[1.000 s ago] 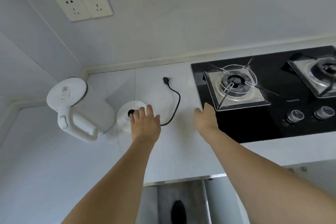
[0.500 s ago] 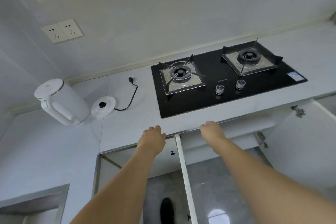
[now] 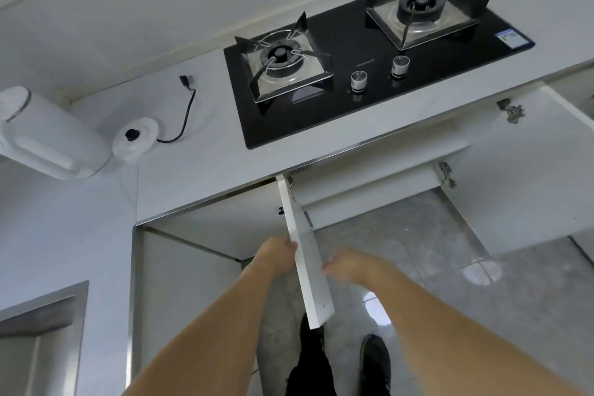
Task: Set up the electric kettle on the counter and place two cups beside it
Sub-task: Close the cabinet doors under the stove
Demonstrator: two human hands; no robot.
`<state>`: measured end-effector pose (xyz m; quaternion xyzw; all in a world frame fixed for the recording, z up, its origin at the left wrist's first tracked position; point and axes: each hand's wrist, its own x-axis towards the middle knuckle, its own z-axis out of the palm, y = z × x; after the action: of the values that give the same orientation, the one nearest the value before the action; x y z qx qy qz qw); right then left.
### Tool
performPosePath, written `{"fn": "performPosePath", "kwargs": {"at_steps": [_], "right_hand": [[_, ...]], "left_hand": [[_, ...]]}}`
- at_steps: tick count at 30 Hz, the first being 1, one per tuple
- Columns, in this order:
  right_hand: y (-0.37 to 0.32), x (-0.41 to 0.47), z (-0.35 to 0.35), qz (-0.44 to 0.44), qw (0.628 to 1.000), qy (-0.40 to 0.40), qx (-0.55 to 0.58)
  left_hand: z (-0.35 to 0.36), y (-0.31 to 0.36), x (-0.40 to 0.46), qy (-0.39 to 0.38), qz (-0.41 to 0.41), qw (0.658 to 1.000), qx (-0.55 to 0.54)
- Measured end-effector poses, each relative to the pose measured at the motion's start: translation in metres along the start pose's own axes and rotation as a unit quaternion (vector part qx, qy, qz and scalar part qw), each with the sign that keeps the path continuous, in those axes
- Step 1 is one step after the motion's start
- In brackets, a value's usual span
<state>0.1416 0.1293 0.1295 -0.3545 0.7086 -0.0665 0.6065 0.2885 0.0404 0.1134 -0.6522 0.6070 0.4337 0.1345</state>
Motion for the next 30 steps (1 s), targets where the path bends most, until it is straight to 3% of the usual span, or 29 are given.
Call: {"fn": "performPosePath", "kwargs": {"at_steps": [4,13,22,30], "right_hand": [[0.023,0.009,0.032,0.016,0.997,-0.053,-0.054],[0.035,0.014,0.029,0.009,0.997,-0.034,-0.074],[0.046,0.004,-0.038,0.03,0.971,-0.056,-0.231],[0.067,0.012,-0.116,0.09,0.969,0.037,-0.228]], "left_hand": [[0.009,-0.004,0.009,0.031,0.004,0.998,-0.054],[0.0,0.028,0.007,-0.036,-0.063,0.993,-0.092],[0.022,0.059,0.013,-0.045,-0.093,0.98,-0.171],[0.048,0.107,0.03,-0.045,-0.111,0.961,-0.25]]}}
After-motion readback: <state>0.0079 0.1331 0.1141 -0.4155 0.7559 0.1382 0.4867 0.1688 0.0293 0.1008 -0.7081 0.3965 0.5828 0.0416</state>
